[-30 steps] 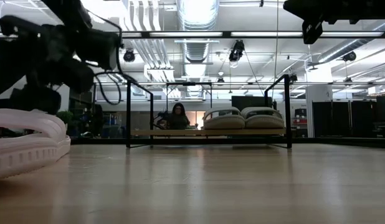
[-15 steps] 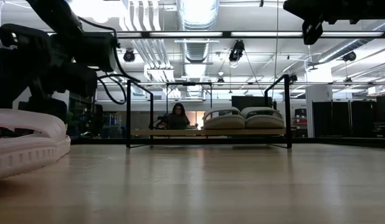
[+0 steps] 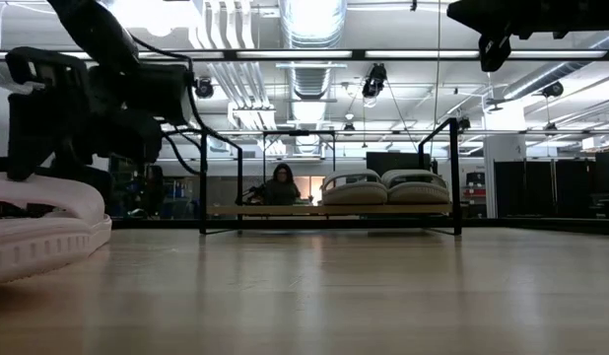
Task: Pick and place slides into the shelf
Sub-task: Put the top pink slipper on the shelf
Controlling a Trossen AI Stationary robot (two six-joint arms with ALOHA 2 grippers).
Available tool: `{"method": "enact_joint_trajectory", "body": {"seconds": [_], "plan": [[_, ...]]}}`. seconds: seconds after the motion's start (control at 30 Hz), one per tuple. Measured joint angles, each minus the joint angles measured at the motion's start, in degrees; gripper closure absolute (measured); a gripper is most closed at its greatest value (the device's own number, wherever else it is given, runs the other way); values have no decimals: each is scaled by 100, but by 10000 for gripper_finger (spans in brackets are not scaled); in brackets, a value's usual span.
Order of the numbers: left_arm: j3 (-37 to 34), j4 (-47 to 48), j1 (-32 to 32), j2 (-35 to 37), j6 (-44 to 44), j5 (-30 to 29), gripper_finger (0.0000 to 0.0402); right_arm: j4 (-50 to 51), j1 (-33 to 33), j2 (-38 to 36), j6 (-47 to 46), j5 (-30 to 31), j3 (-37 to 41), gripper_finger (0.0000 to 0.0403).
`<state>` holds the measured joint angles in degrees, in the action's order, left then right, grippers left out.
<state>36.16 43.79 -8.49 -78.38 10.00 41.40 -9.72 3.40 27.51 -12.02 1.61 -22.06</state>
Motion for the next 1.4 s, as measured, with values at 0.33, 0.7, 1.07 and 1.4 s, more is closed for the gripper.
{"method": "enact_joint_trajectory", "body": {"seconds": [0.33,0.7,1.07,1.4], "plan": [[0,15,4,-379,-444,890,348,0,2,0,1,0,0,394],[94,48,4,82,-193,1063,399,2,0,0,1,0,0,394],[300,18,0,1718,1167,477,401,-5,2,0,1,0,0,394],[479,-1044,0,3054,2460,-771,401,-166,0,0,-1,0,0,394]]}}
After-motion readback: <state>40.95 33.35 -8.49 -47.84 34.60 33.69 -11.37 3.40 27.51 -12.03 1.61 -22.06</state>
